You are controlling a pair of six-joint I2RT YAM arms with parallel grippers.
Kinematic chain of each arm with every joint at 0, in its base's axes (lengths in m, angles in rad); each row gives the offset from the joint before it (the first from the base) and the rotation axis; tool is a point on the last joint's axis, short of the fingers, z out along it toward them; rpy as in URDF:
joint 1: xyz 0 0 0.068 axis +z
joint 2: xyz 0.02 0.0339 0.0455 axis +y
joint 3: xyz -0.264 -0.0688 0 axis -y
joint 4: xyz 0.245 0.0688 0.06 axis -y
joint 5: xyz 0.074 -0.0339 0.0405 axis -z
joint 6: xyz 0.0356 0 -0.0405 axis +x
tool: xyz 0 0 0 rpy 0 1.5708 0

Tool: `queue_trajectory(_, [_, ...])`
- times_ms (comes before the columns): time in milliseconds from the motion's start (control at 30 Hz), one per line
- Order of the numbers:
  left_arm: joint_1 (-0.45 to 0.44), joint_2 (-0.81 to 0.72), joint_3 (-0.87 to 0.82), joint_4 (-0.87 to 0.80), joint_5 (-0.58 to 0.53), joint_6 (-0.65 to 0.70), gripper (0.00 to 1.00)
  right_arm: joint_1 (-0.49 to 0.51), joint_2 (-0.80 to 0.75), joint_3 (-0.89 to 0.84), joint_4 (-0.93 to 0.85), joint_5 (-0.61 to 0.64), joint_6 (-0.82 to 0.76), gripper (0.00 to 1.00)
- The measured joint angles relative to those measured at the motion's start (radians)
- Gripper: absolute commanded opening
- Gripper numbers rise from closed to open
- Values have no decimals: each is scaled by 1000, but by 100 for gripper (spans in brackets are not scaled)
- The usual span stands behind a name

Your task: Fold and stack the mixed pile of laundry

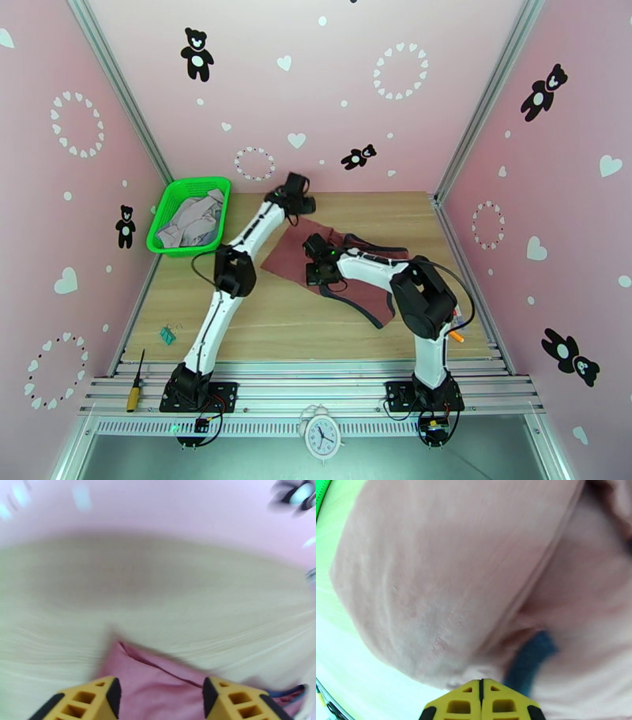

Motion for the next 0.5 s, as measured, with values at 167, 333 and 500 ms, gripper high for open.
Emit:
queue_trajectory(167, [-19, -439, -348, 41, -60, -26, 33, -120, -45, 151, -107, -42, -154, 10])
queue_trajectory(333, [-82, -632, -764, 121, -96, -116, 19, -264, 129, 472, -186, -130, -319, 1])
queue_trajectory(500, [-127, -513, -1037, 145, -120, -230, 18, -322, 406, 766, -265, -199, -409, 0])
